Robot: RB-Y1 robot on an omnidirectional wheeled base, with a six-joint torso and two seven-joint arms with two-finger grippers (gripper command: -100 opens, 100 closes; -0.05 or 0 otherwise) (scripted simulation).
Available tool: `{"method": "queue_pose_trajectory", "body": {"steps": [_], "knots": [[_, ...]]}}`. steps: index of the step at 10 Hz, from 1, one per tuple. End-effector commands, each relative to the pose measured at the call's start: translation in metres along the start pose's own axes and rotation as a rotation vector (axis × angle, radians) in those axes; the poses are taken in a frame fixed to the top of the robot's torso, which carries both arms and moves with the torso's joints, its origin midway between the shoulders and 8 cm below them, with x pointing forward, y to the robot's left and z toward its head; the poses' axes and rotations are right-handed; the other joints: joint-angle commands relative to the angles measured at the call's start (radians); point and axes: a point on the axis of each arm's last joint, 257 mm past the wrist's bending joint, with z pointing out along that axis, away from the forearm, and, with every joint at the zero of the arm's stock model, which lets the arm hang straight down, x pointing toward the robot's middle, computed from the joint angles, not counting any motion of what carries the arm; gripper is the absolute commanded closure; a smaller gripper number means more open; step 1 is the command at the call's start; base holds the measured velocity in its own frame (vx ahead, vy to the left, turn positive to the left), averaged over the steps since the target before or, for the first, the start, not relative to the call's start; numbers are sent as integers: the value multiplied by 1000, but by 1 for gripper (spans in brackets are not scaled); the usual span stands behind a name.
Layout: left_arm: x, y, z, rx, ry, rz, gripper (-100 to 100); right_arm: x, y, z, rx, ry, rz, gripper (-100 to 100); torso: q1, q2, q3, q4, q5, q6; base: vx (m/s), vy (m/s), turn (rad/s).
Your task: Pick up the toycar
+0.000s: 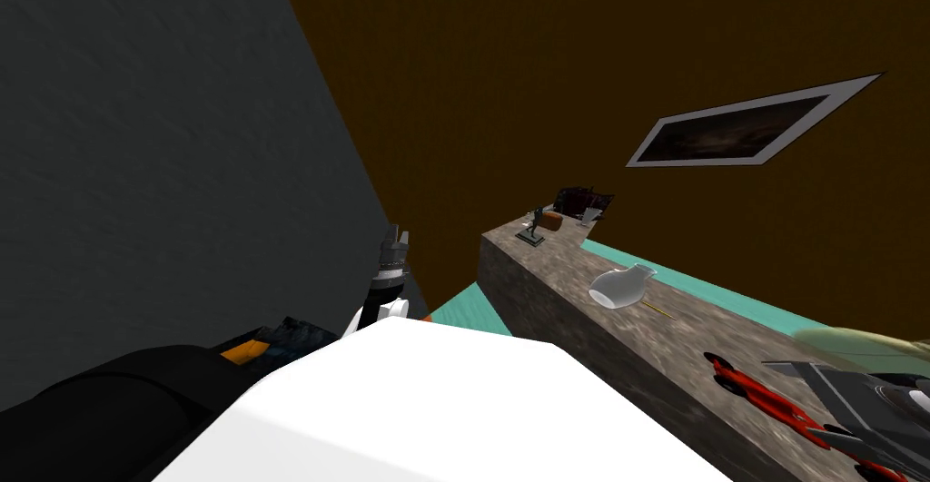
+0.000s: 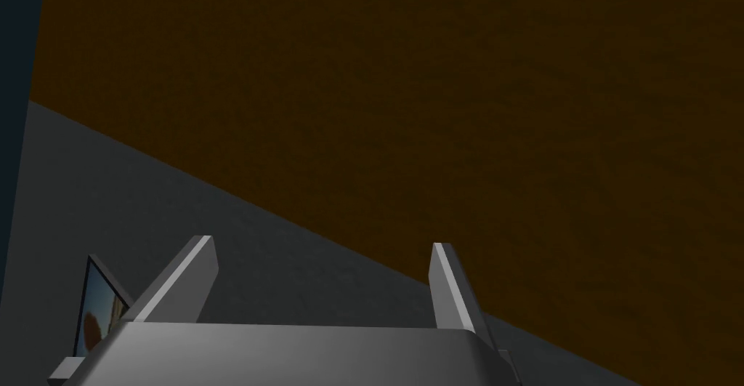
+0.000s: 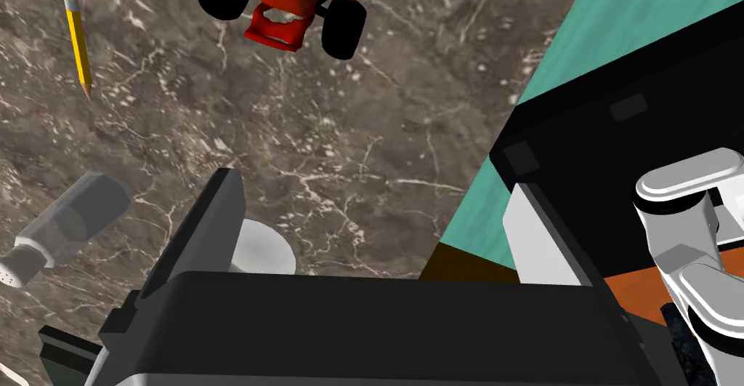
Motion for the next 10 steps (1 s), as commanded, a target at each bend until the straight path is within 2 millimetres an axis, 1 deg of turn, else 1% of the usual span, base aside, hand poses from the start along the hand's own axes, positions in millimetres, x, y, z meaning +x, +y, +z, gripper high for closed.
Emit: {"method": "queue_pose_trajectory", "body": {"steps": [1,2,3,6,7,8,9,10], "knots": [[0,0,0,0,0,0,0,-11,4,8,7,-42,39,-100,0,0,0,0,0,0,27,-115,-109],[0,0,0,0,0,0,0,-11,4,8,7,-42,39,-100,-11,0,0,0,-2,1,15,-169,-50],[0,0,0,0,0,0,0,-14,7,17,21,-66,80,-100,-16,1,1,0,-4,1,16,-158,-45],[0,0,0,0,0,0,0,-18,14,30,40,-101,149,-100,-16,2,1,1,-5,1,8,-145,-58],[0,0,0,0,0,0,0,-20,21,40,47,-121,196,-100,-15,3,2,1,-4,1,3,-164,-102],[0,0,0,0,0,1,0,-21,26,45,48,-131,219,-100,-17,3,2,1,-5,1,0,-170,-69],[0,0,0,0,0,0,0,-22,36,54,46,-146,260,-100,-18,3,2,1,-5,1,10,-142,-74],[0,0,0,0,0,0,0,-22,41,58,43,-152,278,-100,-16,3,2,1,-5,1,20,-127,-63]]}}
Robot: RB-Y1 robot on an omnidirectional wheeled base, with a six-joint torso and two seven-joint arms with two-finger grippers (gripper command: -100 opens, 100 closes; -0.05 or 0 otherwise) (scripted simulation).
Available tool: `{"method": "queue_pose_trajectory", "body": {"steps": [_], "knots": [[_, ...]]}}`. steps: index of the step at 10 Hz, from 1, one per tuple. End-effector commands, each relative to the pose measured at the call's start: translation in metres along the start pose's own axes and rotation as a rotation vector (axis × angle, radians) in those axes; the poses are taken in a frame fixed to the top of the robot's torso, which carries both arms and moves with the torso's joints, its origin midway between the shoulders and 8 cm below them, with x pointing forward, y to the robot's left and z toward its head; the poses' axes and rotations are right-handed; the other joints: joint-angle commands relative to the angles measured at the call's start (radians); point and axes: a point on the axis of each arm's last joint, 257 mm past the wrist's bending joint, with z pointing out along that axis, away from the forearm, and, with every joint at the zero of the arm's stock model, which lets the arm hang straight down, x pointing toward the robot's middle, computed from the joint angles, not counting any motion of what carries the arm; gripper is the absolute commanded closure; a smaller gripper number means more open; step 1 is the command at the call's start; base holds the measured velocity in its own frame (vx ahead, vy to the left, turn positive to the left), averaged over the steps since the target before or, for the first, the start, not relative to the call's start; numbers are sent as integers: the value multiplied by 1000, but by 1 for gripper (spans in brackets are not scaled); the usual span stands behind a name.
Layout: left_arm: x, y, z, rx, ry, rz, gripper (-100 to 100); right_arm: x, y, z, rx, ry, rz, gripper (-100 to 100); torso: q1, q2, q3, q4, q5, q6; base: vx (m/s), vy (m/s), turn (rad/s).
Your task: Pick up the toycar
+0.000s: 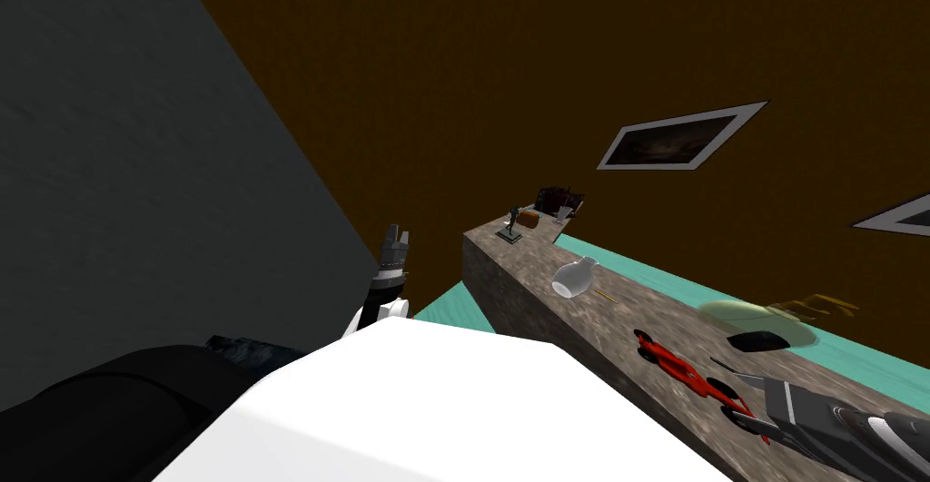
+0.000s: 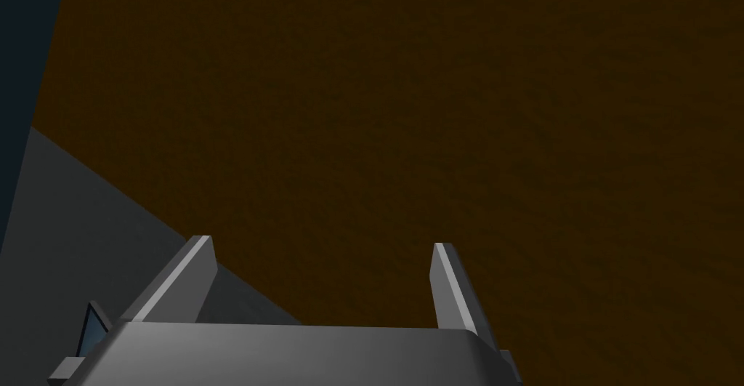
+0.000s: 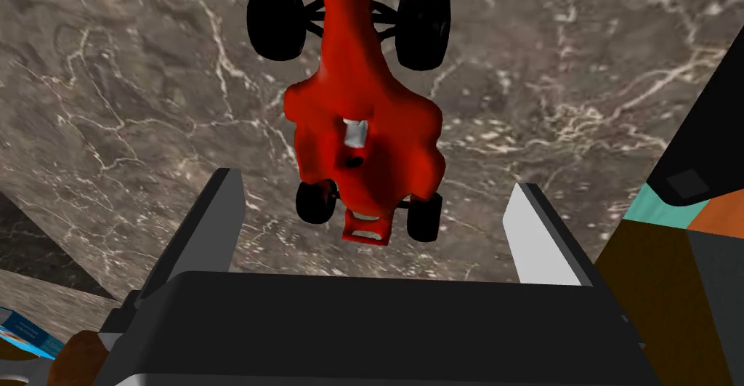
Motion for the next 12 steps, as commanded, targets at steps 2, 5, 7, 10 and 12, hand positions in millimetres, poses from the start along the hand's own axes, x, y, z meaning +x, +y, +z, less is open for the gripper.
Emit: {"method": "queue_pose_trajectory", "body": {"steps": [2,5,7,10,12], "knots": [[0,0,0,0,0,0,0,8,25,17,-23,-14,61,-100,2,0,0,0,0,0,10,-96,-33],[0,0,0,0,0,0,0,8,24,17,-24,-15,60,-100,8,1,0,0,2,0,1,-20,-3],[0,0,0,0,0,0,0,19,26,19,-13,-3,109,-100,10,1,0,0,3,0,-43,-11,184],[0,0,0,0,0,0,0,31,29,21,-3,9,157,-100,9,8,5,2,2,1,-122,-8,193],[0,0,0,0,0,0,0,42,31,24,7,21,204,-100,9,7,4,2,2,-1,-112,-17,264]]}}
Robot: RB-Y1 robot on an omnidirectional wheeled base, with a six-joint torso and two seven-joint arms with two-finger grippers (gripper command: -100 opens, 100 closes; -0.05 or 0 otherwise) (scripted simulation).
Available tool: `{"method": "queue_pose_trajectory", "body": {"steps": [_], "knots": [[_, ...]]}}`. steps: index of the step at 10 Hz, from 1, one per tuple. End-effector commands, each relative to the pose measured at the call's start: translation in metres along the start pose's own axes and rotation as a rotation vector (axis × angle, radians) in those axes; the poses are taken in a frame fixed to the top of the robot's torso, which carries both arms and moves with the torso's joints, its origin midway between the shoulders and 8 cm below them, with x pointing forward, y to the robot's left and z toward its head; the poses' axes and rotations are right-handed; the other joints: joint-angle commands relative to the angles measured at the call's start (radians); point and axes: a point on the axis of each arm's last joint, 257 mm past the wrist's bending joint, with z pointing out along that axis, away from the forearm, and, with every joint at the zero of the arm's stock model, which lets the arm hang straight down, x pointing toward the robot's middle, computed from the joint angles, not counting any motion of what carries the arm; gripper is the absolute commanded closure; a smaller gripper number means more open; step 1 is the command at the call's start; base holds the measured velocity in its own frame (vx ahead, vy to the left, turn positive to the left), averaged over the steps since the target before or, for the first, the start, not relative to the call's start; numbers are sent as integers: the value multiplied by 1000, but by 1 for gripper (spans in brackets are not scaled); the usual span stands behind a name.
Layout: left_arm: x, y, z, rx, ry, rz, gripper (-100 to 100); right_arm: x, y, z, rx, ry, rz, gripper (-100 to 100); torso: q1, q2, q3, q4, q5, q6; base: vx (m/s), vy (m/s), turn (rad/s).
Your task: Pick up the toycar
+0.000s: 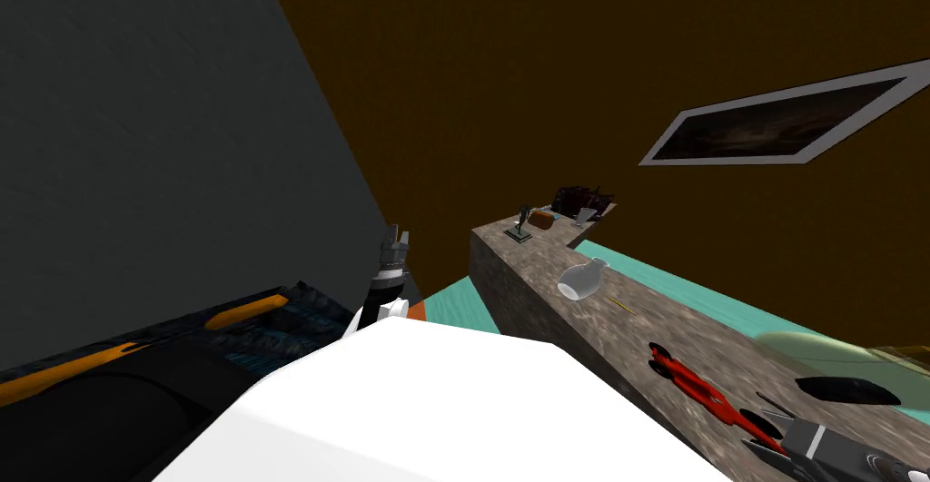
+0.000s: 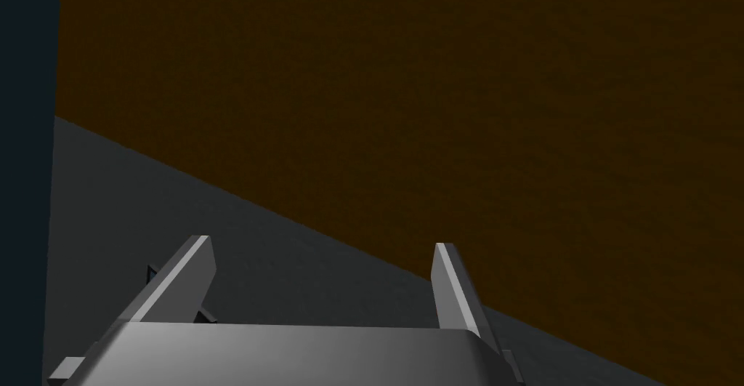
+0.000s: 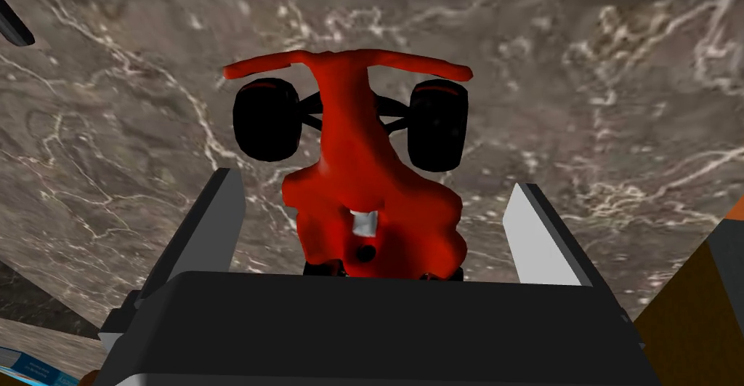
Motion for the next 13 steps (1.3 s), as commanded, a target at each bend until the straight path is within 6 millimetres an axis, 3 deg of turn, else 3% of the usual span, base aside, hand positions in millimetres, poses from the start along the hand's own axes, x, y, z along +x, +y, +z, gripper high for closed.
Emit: {"method": "queue_pose_trajectory", "body": {"steps": [1,4,5,6,10,11,12,13], "knots": [[0,0,0,0,0,0,0,9,0,1,10,9,41,-100,0,0,0,0,0,0,-113,-18,264],[0,0,0,0,0,0,0,26,2,5,25,26,111,-100,1,1,1,0,0,0,-129,3,253],[0,0,0,0,0,0,0,23,2,4,21,23,95,-100,1,1,1,0,0,1,-59,1,46],[0,0,0,0,0,0,0,24,2,4,22,23,99,100,1,-2,-1,0,0,2,-10,0,-11],[0,0,0,0,0,0,0,24,2,4,21,23,97,100,0,-7,-4,-1,0,2,-2,1,0],[0,0,0,0,0,0,0,24,3,4,21,23,97,0,0,-7,-4,-1,0,1,0,0,0],[0,0,0,0,0,0,0,15,1,2,15,15,64,100,0,-7,-4,-1,0,1,109,-2,-367],[0,0,0,-1,0,1,0,9,0,1,10,9,41,100,1,-11,-6,-2,1,5,167,15,-404]]}}
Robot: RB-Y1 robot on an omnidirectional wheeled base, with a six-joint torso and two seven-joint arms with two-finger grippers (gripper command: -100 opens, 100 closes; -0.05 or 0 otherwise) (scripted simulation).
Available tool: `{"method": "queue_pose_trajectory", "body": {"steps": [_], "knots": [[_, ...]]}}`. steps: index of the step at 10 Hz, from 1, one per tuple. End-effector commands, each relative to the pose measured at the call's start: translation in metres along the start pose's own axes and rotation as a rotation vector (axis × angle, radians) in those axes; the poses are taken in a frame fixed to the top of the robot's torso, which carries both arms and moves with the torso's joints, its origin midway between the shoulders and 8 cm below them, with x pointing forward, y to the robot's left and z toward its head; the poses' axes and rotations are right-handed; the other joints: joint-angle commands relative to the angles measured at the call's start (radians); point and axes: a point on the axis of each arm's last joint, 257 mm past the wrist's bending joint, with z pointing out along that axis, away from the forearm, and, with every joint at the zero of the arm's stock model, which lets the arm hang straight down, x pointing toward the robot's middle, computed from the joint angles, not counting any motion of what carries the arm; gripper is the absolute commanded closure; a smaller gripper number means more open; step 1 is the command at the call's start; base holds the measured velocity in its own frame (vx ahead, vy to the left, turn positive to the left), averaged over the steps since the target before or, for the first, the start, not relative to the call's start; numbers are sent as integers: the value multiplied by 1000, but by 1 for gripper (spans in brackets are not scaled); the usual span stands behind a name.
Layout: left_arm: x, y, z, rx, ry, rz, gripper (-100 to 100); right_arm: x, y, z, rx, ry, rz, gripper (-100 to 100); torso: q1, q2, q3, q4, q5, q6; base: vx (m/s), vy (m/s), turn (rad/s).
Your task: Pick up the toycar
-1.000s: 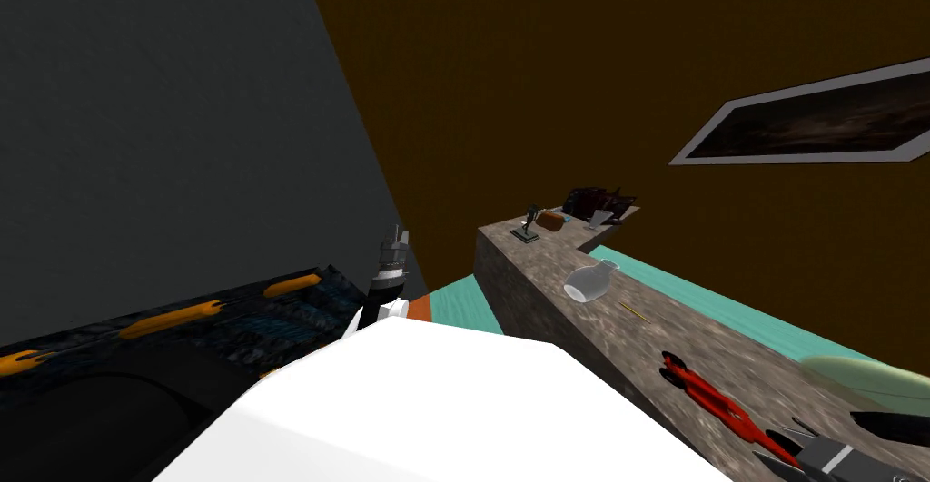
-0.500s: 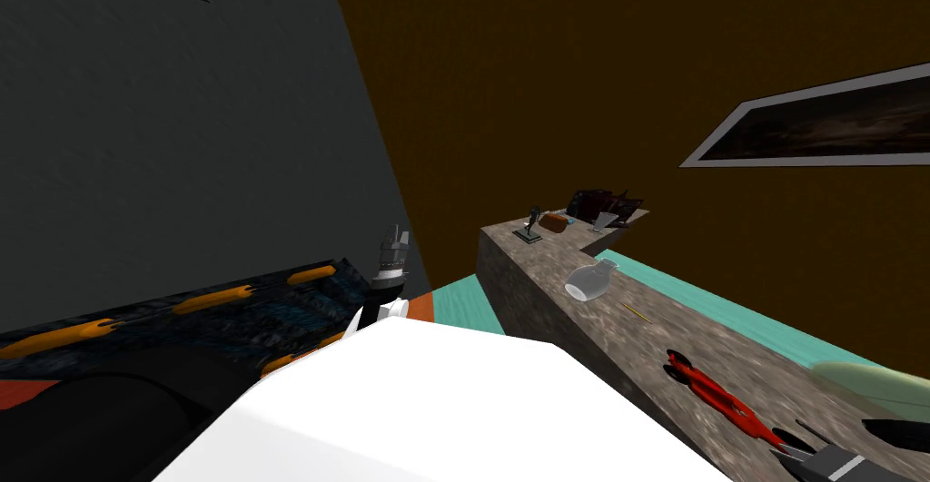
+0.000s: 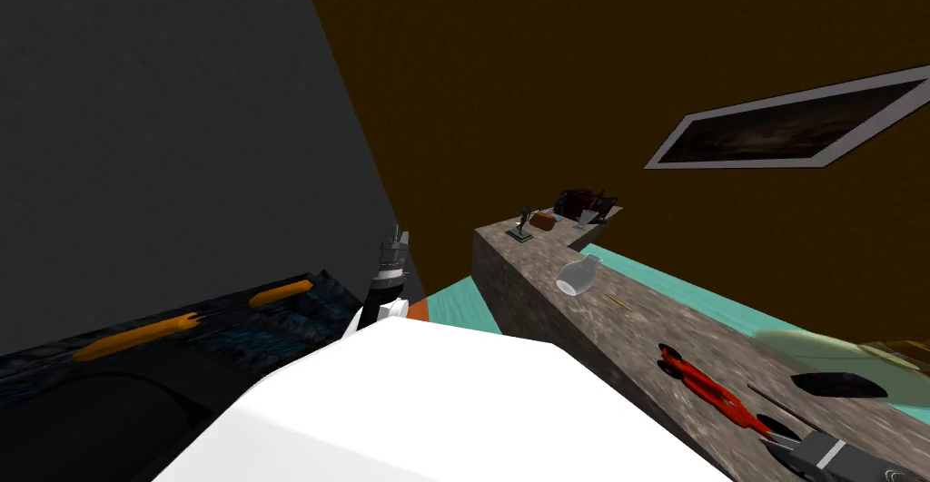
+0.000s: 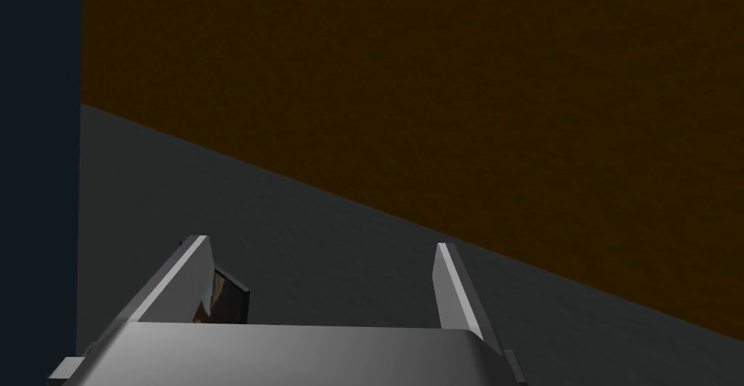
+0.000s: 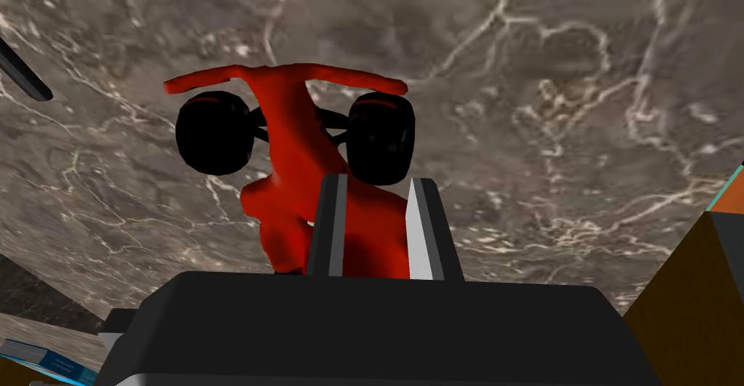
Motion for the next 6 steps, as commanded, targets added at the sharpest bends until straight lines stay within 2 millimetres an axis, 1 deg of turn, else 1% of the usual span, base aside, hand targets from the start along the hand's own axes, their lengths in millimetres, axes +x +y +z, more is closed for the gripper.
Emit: {"method": "queue_pose_trajectory", "body": {"steps": [1,4,5,6], "knots": [[0,0,0,0,0,0,0,-15,1,-3,-15,-15,-64,100,0,0,0,0,0,0,204,15,-416],[0,0,0,0,0,0,0,-37,2,-8,-36,-37,-160,100,0,-4,-2,-1,0,-2,182,15,-351],[0,0,0,0,0,0,0,-43,2,-10,-41,-42,-184,100,1,-4,-2,-1,1,-3,160,13,-265],[0,0,0,0,0,0,0,-39,2,-9,-38,-38,-166,100,0,-4,-2,-1,1,-3,67,5,-49]]}}
